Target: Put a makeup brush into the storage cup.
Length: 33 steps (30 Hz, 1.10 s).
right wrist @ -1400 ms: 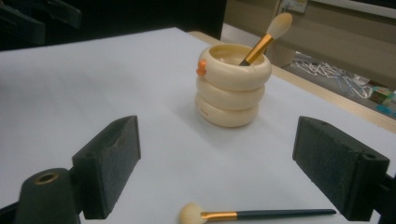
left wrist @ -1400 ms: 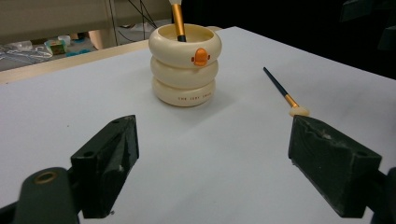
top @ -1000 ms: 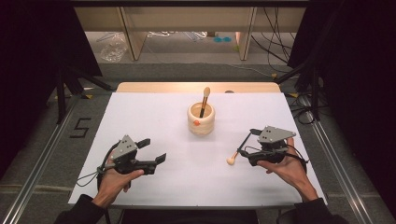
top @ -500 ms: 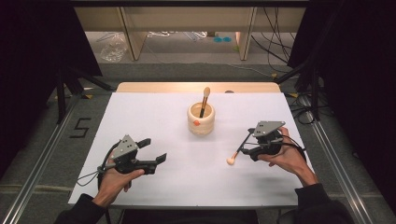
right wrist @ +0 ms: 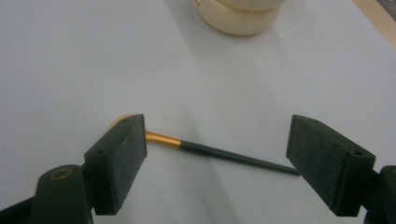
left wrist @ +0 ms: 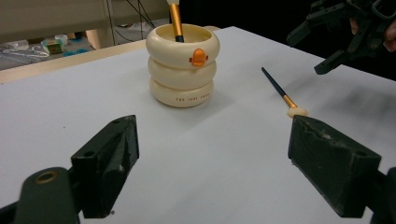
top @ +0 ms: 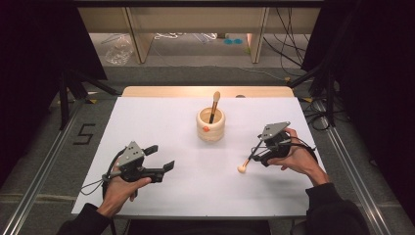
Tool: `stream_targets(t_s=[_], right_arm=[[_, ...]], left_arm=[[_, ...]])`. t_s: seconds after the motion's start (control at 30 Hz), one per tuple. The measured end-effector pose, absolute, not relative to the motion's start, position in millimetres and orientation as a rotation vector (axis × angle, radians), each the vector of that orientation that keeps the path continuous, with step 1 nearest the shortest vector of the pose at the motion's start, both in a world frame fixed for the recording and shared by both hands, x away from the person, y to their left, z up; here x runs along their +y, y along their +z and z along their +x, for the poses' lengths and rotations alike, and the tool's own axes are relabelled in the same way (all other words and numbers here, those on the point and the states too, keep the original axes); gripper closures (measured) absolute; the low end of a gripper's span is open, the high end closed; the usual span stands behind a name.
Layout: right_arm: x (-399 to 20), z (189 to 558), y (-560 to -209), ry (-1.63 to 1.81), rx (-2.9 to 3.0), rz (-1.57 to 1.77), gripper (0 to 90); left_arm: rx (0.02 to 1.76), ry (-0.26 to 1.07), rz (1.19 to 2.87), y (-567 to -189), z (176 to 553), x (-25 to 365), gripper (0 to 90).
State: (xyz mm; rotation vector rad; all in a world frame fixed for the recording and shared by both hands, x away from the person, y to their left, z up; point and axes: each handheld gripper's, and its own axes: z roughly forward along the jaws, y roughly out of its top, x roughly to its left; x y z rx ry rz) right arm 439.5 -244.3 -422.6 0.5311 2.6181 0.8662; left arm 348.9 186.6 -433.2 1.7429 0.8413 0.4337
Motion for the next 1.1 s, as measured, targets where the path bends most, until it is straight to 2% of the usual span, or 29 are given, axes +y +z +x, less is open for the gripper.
stream_targets(t_s=[0.23,1.1], right_arm=[[-244,449,-427,0.856,2.670,0.509,24.5],[-243,472,-454,0.804,2.794,0.472,27.7]], left_arm=[[0.833,0.441,1.746,-433,349,187,16.4],[0.835,0.433,1.739,-433,349,187,16.5]])
